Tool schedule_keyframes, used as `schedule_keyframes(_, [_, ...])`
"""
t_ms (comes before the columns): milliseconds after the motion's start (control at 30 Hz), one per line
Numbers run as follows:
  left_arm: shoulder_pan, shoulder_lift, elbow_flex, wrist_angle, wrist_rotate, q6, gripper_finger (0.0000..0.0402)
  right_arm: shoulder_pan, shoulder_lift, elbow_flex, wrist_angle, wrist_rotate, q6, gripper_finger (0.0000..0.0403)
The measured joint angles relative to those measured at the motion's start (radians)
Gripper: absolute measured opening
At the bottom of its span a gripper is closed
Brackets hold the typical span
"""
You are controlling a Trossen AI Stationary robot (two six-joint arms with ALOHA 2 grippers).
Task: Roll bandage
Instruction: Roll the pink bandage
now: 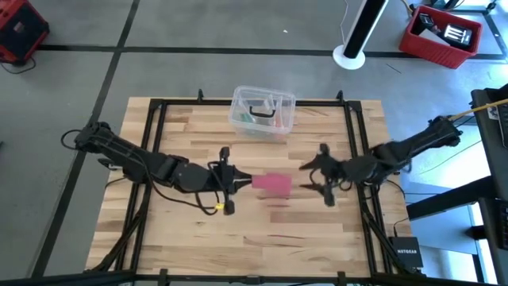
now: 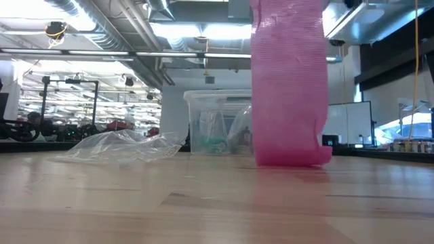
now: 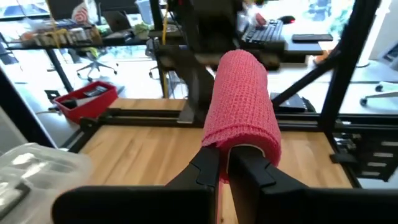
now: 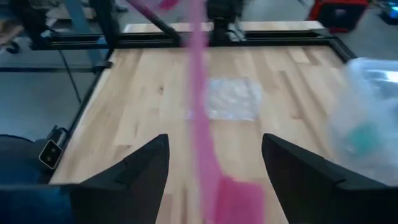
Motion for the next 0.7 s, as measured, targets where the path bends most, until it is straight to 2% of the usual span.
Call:
schedule_keyframes(100, [0.014,0.000,0.000,-0.003,0.001,0.002,0.0013,0.002,0.036,-0.052,0.125,-0.014,-0.031,0.0257])
schedule_keyframes(233, [0.029,0.000,0.000,-0.006,0.001,0.004,0.0013,0.003,0.064,-0.052,0.135,0.103,-0.050,0.0257])
schedule_keyframes(433, [0.029,0.001,0.000,-0.004,0.002,0.071,0.0013,0.003,0.117,-0.052,0.220,0.137,-0.156,0.0242])
schedule_keyframes(533, [0.029,0.001,0.000,0.000,0.003,0.078,0.0013,0.003,0.160,-0.052,0.298,0.146,-0.213,0.0191])
schedule_keyframes(700, [0.028,0.002,0.000,0.033,0.015,0.111,0.0013,0.002,0.227,-0.052,0.411,0.226,-0.373,0.0038])
